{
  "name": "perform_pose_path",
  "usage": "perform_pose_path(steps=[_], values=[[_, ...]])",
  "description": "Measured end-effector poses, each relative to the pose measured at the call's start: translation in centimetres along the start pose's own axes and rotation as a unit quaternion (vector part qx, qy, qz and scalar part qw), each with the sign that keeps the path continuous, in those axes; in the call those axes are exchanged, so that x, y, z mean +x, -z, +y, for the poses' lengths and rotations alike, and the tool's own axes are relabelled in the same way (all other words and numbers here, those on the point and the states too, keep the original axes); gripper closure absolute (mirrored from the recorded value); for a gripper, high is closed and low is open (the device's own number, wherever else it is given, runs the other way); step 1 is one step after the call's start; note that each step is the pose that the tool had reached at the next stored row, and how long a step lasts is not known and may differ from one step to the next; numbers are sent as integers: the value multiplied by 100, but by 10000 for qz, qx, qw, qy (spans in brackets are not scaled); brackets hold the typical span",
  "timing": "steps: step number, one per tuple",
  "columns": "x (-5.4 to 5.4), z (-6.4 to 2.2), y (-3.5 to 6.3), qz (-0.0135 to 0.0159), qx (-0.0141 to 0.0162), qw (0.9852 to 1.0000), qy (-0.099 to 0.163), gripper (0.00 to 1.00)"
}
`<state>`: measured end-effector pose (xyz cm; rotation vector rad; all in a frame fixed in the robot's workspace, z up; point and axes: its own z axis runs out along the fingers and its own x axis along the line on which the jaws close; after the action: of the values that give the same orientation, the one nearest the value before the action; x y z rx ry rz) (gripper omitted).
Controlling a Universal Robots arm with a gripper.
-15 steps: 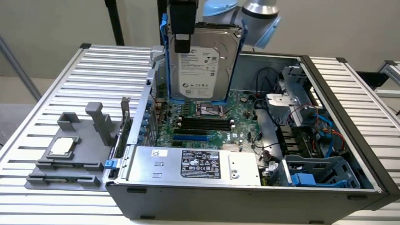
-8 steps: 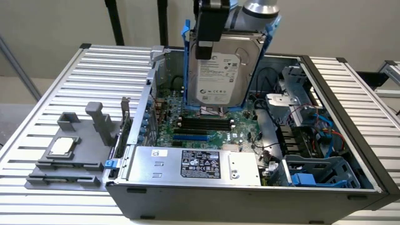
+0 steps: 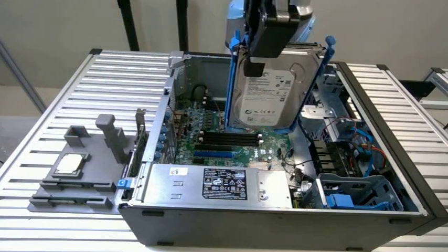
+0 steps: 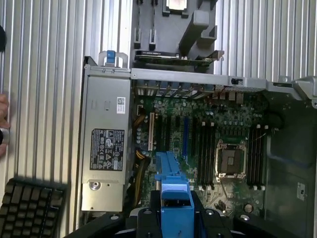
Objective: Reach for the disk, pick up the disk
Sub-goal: 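Reach for the disk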
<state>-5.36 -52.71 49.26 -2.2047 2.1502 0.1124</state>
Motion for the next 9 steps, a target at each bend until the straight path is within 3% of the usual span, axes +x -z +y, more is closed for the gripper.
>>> perform_pose_path(steps=[9], values=[[214,-328,12,-1,0,10000,0,67]])
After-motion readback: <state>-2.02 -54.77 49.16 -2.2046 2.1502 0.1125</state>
